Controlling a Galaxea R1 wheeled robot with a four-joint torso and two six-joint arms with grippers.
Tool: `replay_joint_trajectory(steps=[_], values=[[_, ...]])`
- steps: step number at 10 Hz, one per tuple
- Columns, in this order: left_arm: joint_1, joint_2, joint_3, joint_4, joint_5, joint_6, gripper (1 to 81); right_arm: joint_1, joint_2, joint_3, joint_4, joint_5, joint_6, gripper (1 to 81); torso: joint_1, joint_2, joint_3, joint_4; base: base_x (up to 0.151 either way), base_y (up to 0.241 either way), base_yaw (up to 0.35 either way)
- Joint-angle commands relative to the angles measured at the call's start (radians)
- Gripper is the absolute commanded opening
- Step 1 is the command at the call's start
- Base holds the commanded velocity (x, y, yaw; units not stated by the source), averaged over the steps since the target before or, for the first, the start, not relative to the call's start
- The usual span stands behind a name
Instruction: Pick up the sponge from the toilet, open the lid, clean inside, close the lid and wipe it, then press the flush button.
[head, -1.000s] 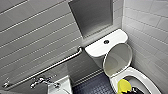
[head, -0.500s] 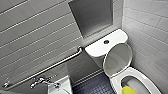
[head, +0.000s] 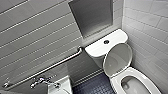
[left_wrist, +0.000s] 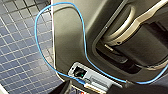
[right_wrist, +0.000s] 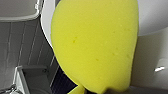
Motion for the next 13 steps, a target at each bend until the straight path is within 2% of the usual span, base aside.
replay_joint_trajectory(steps=[1,2,3,5,7,8,9,10,13], values=[[0.021,-0.025,-0.004,0.003,0.077,0.012,81.1,-0.04,-0.113,0.14,-0.012,0.061,0.0,1.0,0.0,0.0,0.0,0.0,0.0,0.0,0.0],[0.021,-0.025,-0.004,0.003,0.077,0.013,81.1,-0.083,-0.133,0.181,-0.036,0.113,0.0,1.0,0.0,0.0,0.0,0.0,0.0,0.0,0.0],[0.021,-0.025,-0.004,0.003,0.077,0.015,81.1,-0.117,-0.143,0.211,-0.093,0.17,0.004,1.0,0.0,0.0,0.0,0.0,0.0,0.0,0.0],[0.021,-0.025,-0.003,0.003,0.077,0.015,81.1,-0.095,-0.137,0.246,-0.11,0.169,0.001,1.0,0.0,0.0,0.0,0.0,0.0,0.0,0.0],[0.021,-0.025,-0.004,0.003,0.075,0.015,81.1,-0.012,-0.104,0.271,-0.098,0.094,-0.022,1.0,0.0,0.0,0.0,0.0,0.0,0.0,0.0],[0.021,-0.023,-0.003,0.003,0.075,0.015,81.1,0.054,-0.071,0.268,-0.069,-0.001,-0.056,1.0,0.0,0.0,0.0,0.0,0.0,0.0,0.0],[0.021,-0.025,-0.003,0.003,0.075,0.015,81.1,0.105,-0.044,0.262,-0.026,-0.055,-0.091,1.0,0.0,0.0,0.0,0.0,0.0,0.0,0.0],[0.021,-0.025,-0.003,0.003,0.075,0.015,81.1,0.155,-0.011,0.251,0.044,-0.118,-0.15,1.0,0.0,0.0,0.0,0.0,0.0,0.0,0.0],[0.018,-0.022,-0.003,0.003,0.075,0.015,81.1,0.301,0.112,0.16,0.198,-0.236,-0.264,1.0,0.0,0.0,0.0,0.0,0.0,0.0,0.0]])
